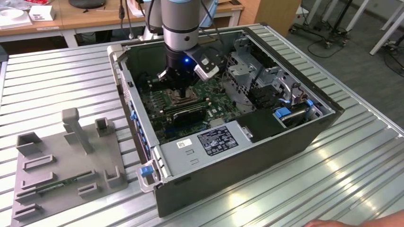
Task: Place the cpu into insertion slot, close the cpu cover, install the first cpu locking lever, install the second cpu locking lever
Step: 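Install the second cpu locking lever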
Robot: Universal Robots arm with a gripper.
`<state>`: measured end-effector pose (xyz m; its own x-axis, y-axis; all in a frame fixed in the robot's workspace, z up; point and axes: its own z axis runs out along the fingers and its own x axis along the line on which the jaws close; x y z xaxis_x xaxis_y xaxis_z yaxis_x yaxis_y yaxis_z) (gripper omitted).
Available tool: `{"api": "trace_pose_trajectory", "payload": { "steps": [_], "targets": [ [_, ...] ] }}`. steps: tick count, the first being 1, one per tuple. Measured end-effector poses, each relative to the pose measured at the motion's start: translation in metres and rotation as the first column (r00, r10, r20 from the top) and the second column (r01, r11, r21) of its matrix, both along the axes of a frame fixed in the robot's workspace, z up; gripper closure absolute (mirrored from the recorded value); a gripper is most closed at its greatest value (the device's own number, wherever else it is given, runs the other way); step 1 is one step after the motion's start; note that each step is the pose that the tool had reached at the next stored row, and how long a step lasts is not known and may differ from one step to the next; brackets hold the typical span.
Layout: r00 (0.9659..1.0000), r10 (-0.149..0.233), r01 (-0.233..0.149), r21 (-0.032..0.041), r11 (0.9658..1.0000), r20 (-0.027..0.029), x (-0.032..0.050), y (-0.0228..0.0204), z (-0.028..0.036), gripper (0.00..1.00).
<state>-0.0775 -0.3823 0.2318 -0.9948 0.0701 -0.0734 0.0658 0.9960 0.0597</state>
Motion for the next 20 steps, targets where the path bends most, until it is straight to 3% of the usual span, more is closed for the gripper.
{"api": "trace_pose_trajectory", "payload": {
  "steps": [6,20],
  "targets": [
    [1.0000,-0.002,0.002,-0.0029,1.0000,-0.0010,-0.0029,-0.0001,-0.0040,0.89],
    [0.9999,-0.016,0.016,-0.0029,0.9999,-0.0011,-0.0140,-0.0001,-0.0062,0.89]
  ]
}}
